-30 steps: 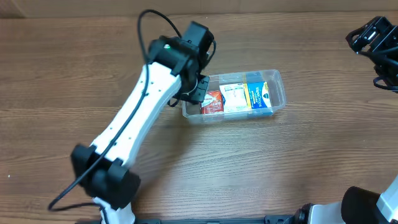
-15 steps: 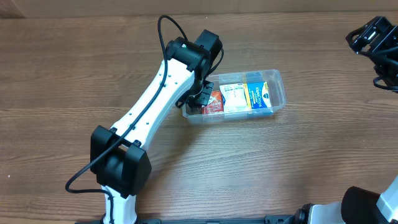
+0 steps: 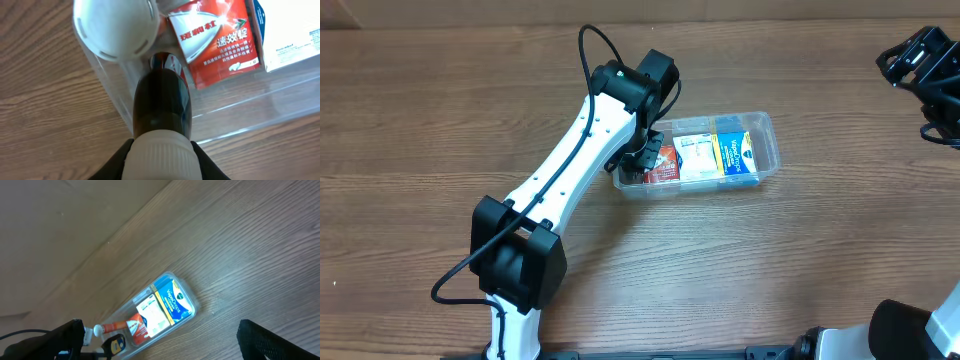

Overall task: Pack container
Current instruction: 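Lower the dark bottle beside the orange tube and release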

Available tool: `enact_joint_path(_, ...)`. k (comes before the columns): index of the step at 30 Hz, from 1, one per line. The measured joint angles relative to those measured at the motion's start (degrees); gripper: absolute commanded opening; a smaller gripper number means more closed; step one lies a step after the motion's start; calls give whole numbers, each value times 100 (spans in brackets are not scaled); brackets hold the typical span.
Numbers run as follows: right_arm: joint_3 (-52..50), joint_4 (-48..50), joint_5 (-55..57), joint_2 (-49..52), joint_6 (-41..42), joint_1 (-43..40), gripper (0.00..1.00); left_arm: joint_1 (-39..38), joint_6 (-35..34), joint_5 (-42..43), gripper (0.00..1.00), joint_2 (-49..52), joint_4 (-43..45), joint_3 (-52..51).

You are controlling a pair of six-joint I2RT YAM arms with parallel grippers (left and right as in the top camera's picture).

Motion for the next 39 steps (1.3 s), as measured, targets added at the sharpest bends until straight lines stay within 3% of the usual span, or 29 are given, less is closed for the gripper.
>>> enact_joint_path(39, 0, -4, 4, 0, -2, 0, 100, 0, -109, -116, 38, 2, 188, -382)
